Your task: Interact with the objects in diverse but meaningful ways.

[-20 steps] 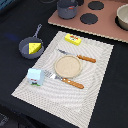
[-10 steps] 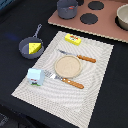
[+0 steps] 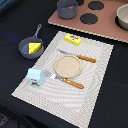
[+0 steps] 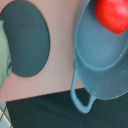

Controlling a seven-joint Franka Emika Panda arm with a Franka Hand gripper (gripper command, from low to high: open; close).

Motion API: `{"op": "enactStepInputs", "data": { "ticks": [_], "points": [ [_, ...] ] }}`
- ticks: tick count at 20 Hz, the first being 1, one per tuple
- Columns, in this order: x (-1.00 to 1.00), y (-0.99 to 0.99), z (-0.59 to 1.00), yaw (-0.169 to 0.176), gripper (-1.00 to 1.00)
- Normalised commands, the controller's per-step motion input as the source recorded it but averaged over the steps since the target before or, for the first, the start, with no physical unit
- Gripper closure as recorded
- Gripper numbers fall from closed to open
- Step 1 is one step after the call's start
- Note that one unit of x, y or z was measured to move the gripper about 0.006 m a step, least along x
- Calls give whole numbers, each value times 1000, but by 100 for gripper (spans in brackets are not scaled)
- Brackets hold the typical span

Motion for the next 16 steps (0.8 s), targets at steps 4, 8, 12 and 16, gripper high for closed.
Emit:
{"op": "enactStepInputs", "data": {
  "ticks": [4,8,12,16],
  "points": [
    [802,-612,209,-62,-100],
    [788,-635,222,-69,-100],
    [728,-644,109,-69,-100],
    [641,-676,-52,-12,-100]
  ]
}}
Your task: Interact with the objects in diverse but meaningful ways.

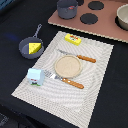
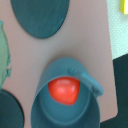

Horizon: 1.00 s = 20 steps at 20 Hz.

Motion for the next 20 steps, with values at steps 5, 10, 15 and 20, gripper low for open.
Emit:
{"op": "enactStepInputs", "data": {
  "ticks": [5,10,15,20],
  "points": [
    [599,-757,-186,0,-100],
    [497,-685,-243,0,-100],
    [29,-253,-430,28,-100],
    [-178,-9,-411,60,-100]
  ]
}}
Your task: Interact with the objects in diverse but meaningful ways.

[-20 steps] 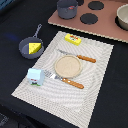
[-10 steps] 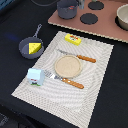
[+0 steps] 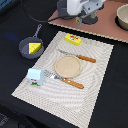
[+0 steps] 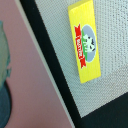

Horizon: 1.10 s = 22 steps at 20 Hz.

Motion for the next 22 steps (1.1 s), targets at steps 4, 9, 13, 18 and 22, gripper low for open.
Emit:
{"op": "enactStepInputs", "data": {
  "ticks": [4,9,13,18,22],
  "points": [
    [-369,19,-387,76,-100],
    [-217,-72,-315,39,-100],
    [-139,-259,-321,9,-100],
    [-196,-249,-361,16,-100],
    [-104,-236,-329,19,-100]
  ]
}}
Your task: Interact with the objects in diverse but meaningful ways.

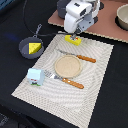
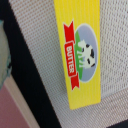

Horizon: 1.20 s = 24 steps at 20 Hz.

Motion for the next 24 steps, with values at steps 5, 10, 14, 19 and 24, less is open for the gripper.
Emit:
{"op": "enactStepInputs", "data": {
  "ticks": [5,10,14,19,24],
  "points": [
    [-194,-134,-351,40,-100],
    [-257,210,-1,78,-100],
    [-476,69,-80,67,-100],
    [-499,0,-85,58,-100],
    [-426,0,-138,52,-100]
  ]
}}
